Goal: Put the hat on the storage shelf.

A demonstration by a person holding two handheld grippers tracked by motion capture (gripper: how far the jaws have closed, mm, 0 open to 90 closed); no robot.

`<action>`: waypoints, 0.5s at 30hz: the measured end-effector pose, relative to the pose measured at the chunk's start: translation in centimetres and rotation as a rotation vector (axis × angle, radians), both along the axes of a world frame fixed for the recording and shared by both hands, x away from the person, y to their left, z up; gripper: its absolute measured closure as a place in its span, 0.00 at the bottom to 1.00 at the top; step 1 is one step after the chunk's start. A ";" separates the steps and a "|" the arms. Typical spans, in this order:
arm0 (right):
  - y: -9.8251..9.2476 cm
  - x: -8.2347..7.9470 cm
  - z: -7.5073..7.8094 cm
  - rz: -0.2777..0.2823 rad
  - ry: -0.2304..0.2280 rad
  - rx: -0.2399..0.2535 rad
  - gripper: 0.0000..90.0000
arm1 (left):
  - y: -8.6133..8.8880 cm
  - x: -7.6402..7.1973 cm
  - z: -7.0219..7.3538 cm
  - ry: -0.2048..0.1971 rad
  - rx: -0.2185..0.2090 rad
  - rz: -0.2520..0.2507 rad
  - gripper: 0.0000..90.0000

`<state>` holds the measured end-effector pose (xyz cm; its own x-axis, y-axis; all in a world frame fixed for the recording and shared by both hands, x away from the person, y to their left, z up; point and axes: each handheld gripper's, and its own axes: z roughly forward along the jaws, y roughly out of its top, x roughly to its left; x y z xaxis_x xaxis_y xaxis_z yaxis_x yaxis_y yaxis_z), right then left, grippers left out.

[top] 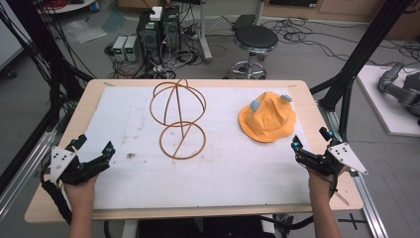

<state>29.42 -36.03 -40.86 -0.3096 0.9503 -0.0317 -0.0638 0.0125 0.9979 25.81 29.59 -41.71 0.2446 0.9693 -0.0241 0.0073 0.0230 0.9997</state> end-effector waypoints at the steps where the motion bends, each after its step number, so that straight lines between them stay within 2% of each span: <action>1: 0.0 0.0 0.0 0.000 0.000 -0.001 0.05 | 0.0 0.0 0.0 0.000 0.000 0.001 0.12; 15: -0.1 0.1 0.0 -0.005 0.006 0.001 0.05 | 0.1 0.0 0.0 0.001 -0.006 0.002 0.12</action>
